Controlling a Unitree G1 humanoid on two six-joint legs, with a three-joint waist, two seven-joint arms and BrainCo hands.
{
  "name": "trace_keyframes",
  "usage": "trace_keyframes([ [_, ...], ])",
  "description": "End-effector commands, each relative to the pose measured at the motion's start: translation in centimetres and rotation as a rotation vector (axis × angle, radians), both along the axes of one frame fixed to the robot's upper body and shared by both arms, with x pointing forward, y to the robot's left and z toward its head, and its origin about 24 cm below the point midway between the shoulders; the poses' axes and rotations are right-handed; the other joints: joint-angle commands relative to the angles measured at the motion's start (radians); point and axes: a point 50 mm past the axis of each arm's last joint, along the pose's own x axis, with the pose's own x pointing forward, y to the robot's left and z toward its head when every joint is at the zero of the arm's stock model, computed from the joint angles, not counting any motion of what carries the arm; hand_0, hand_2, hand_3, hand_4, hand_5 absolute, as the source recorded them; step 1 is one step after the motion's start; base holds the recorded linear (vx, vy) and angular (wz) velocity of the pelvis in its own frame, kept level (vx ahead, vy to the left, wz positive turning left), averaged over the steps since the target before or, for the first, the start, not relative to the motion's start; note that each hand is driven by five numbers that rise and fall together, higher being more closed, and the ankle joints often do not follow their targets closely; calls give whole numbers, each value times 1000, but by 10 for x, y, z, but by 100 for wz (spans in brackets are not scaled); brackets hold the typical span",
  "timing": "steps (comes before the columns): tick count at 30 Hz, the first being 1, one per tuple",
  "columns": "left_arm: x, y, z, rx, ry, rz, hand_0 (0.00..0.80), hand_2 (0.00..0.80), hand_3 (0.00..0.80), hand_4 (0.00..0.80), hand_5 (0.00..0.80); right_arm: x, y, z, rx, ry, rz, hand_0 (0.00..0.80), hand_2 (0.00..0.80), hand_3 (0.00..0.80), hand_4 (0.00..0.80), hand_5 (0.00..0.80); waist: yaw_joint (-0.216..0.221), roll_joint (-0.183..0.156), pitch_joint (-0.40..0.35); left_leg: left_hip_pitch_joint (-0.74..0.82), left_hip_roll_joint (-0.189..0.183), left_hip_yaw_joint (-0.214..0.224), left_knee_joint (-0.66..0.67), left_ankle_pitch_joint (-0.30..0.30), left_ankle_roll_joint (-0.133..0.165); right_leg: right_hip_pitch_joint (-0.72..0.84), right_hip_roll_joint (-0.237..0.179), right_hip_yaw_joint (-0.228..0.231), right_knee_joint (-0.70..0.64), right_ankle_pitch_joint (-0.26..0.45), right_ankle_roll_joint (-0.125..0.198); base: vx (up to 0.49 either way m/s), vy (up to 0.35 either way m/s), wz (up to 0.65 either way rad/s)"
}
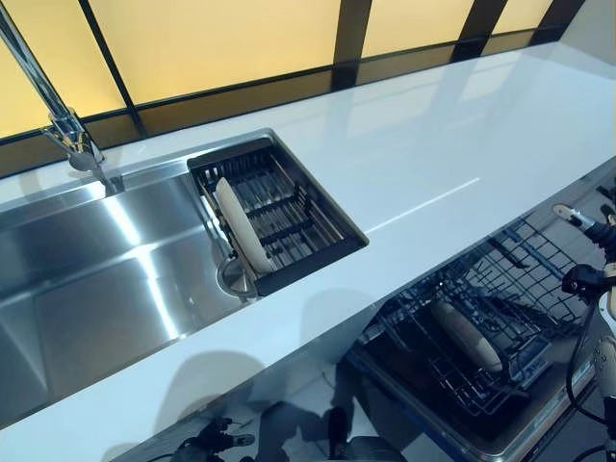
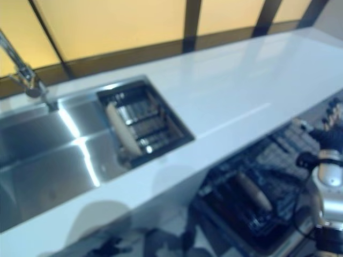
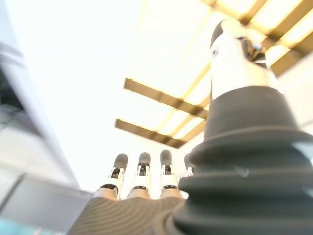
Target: Take plates into dishwasher
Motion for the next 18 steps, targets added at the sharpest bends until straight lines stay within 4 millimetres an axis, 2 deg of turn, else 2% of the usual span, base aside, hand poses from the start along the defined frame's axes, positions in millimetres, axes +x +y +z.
trace_keyframes([
  [1, 10, 17, 4, 57, -32, 47, 0, 0, 0, 0, 0, -3, 16, 58, -74, -286, 97, 0, 0, 0, 0, 0, -3, -43, -36, -51, -23, 37, 2, 33, 42, 65, -65, 28, 37, -79, 86, 22, 94, -2],
  [5, 6, 20, 4, 67, -20, 50, 0, 0, 0, 0, 0, -7, 36, 83, -57, -414, 259, 0, 0, 0, 0, 0, 5, -44, -40, -51, -34, 36, 2, 28, 53, 60, -81, 24, 55, -81, 94, 6, 85, -1],
  [9, 4, 22, 4, 74, -10, 43, 0, 0, 0, 0, 0, -9, 65, 105, -60, -496, 462, 0, 0, 0, 0, 0, 15, -45, -42, -49, -45, 33, 2, 26, 63, 54, -93, 24, 74, -82, 100, 2, 71, 0],
  [15, 6, 21, 4, 79, -2, 2, 0, 0, 0, 0, 0, 4, 109, 124, -74, -480, 736, 0, 0, 0, 0, 0, 49, -49, -48, -47, -63, 16, 6, 21, 73, 60, -106, 13, 82, -76, 108, 0, 60, 1],
  [18, 7, 19, 3, 80, -3, -17, 0, 0, 0, 0, 0, 10, 127, 127, -94, -463, 796, 0, 0, 0, 0, 0, 67, -50, -51, -47, -70, 5, 6, 20, 77, 63, -112, 6, 84, -74, 111, -17, 46, 3],
])
